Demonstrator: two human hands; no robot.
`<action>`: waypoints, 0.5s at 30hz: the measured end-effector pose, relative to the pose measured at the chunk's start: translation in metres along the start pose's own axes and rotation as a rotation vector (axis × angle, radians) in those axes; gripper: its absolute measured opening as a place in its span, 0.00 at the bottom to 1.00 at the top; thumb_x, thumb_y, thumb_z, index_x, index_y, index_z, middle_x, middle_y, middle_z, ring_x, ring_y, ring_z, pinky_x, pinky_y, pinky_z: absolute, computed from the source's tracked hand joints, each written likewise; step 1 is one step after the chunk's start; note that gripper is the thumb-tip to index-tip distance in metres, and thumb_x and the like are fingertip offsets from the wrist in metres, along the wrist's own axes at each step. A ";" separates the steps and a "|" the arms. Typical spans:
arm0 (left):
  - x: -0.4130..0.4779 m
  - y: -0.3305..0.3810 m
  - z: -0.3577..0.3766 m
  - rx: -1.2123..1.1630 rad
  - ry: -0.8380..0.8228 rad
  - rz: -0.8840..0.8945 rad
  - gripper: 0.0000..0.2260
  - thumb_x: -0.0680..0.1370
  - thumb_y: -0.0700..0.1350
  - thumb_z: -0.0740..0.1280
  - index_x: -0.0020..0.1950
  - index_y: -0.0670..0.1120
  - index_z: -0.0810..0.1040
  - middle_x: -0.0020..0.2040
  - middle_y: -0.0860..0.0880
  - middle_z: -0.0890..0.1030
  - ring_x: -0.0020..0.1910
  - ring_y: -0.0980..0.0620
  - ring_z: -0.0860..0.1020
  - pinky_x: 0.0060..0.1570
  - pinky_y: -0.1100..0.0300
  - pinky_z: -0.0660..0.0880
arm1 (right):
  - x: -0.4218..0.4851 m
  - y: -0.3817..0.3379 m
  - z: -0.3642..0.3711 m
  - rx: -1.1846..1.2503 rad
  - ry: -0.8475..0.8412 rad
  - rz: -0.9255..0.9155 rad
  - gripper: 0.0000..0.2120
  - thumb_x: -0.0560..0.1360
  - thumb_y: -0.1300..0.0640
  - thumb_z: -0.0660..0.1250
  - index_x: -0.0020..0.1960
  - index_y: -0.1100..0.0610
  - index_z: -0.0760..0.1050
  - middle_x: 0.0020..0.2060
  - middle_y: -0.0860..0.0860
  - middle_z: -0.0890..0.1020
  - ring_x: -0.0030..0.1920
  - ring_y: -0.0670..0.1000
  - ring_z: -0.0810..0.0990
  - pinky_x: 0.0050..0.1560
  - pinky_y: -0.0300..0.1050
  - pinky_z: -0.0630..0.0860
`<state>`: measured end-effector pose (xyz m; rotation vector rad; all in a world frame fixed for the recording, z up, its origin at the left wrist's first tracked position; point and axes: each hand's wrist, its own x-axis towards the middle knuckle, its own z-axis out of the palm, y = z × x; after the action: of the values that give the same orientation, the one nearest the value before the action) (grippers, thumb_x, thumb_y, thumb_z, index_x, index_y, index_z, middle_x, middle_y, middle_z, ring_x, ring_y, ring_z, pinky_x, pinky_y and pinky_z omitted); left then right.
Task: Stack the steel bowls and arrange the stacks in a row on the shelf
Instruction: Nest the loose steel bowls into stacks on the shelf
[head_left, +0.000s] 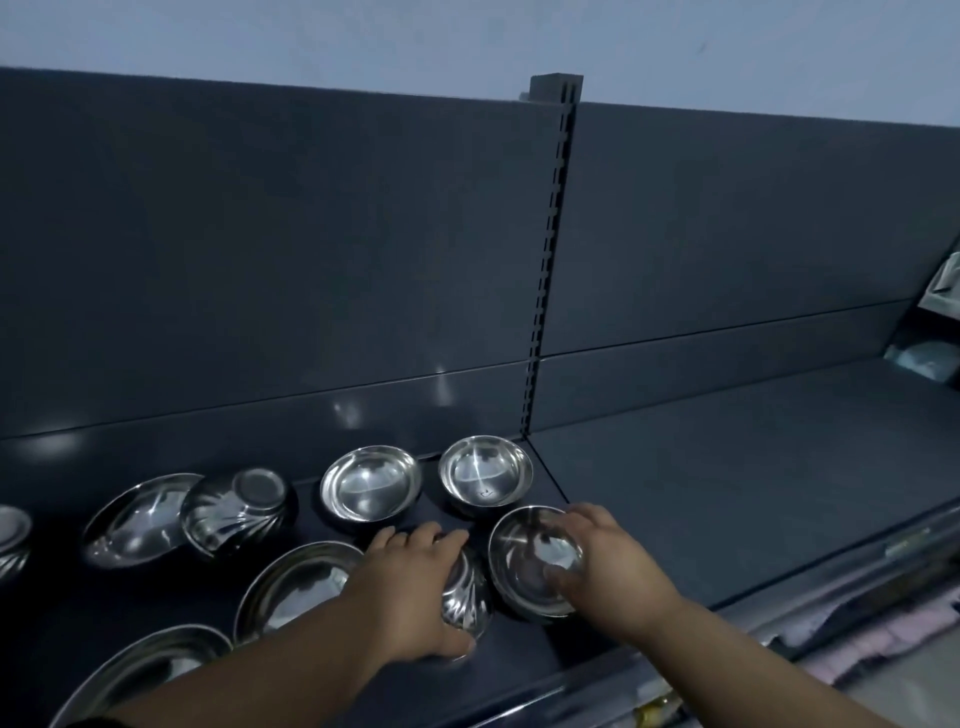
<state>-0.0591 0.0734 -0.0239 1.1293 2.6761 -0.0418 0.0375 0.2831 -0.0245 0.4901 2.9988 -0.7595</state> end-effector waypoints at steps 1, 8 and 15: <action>0.001 0.001 0.001 -0.002 -0.005 -0.003 0.50 0.65 0.68 0.68 0.78 0.54 0.46 0.77 0.49 0.56 0.75 0.48 0.59 0.75 0.52 0.47 | 0.001 0.002 -0.001 -0.005 -0.003 -0.008 0.25 0.75 0.47 0.67 0.71 0.43 0.67 0.71 0.44 0.64 0.64 0.48 0.74 0.61 0.40 0.73; 0.011 0.009 -0.001 -0.003 0.003 -0.087 0.52 0.61 0.65 0.72 0.78 0.54 0.49 0.74 0.47 0.60 0.69 0.45 0.65 0.69 0.50 0.63 | 0.015 0.016 -0.014 -0.061 -0.062 -0.068 0.21 0.74 0.53 0.66 0.66 0.45 0.70 0.62 0.47 0.73 0.58 0.49 0.77 0.56 0.44 0.76; 0.007 0.015 -0.022 -0.083 0.206 -0.234 0.52 0.56 0.63 0.74 0.76 0.57 0.54 0.75 0.49 0.61 0.71 0.46 0.64 0.69 0.52 0.66 | 0.027 0.036 -0.025 0.002 -0.092 -0.170 0.16 0.74 0.54 0.64 0.61 0.46 0.72 0.55 0.48 0.79 0.53 0.49 0.79 0.54 0.46 0.78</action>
<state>-0.0579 0.0917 -0.0035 0.8324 2.9483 0.1514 0.0244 0.3322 -0.0216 0.1950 2.9813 -0.7721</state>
